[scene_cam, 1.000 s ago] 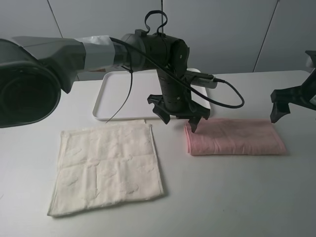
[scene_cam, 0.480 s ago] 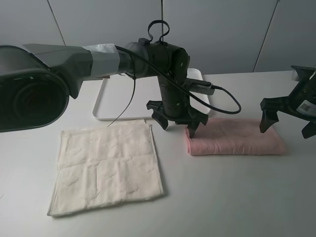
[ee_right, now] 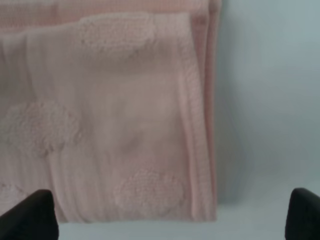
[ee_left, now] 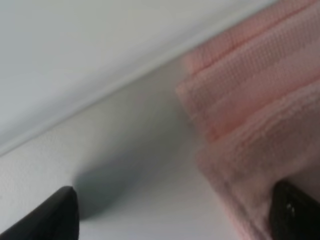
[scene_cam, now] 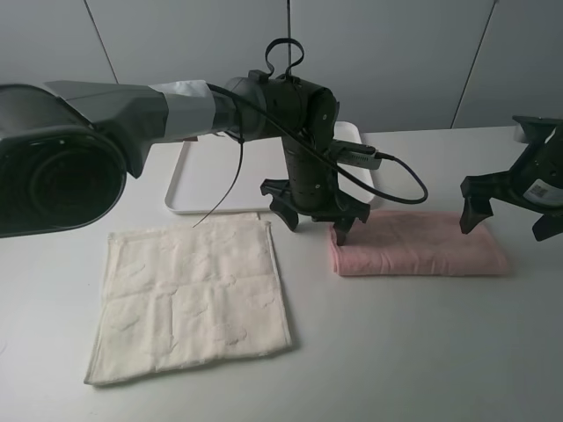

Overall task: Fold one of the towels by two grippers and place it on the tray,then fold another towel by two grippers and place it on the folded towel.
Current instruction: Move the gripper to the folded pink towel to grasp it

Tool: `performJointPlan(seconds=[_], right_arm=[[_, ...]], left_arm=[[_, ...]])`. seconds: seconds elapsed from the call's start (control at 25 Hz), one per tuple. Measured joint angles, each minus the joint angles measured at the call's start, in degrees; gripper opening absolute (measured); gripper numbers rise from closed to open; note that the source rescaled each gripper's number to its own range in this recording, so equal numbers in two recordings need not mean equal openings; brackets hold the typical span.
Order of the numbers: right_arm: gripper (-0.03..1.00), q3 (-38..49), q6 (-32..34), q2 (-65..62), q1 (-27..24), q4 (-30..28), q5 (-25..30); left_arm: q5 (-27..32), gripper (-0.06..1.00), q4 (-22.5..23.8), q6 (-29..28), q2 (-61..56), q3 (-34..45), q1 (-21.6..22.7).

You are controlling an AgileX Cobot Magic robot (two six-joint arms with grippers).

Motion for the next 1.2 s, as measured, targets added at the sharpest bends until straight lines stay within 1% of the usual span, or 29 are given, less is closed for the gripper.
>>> performJointPlan(seconds=[0.32,0.44,0.56,0.64,0.84,1.2], right_arm=[[0.98,-1.43,0.2,4.61,0.0,-1.48,1.26],[0.98,-2.2,2.54,5.72,0.0,-4.26,-0.04],[0.98,-3.78,4.79,7.37,0.0,-7.81,-0.29],[0.98,-4.85,5.9,8.92,0.0,-9.16,-0.18],[0.98,-5.59,6.42,12.15,0.0,-10.06,-0.18],[0.98,-5.92,6.99,14.26,0.0,-10.16,-1.3]], left_arm=[[0.0,0.98,0.91,-0.36,0.0,0.0,0.0],[0.0,0.98,0.91,-0.36,0.0,0.0,0.0],[0.0,0.98,0.91,-0.36,0.0,0.0,0.0],[0.12,0.98,0.91,-0.36,0.0,0.0,0.0],[0.59,0.98,1.21,-0.36,0.0,-0.23,0.0],[1.17,0.98,1.51,0.14,0.0,-0.23,0.0]])
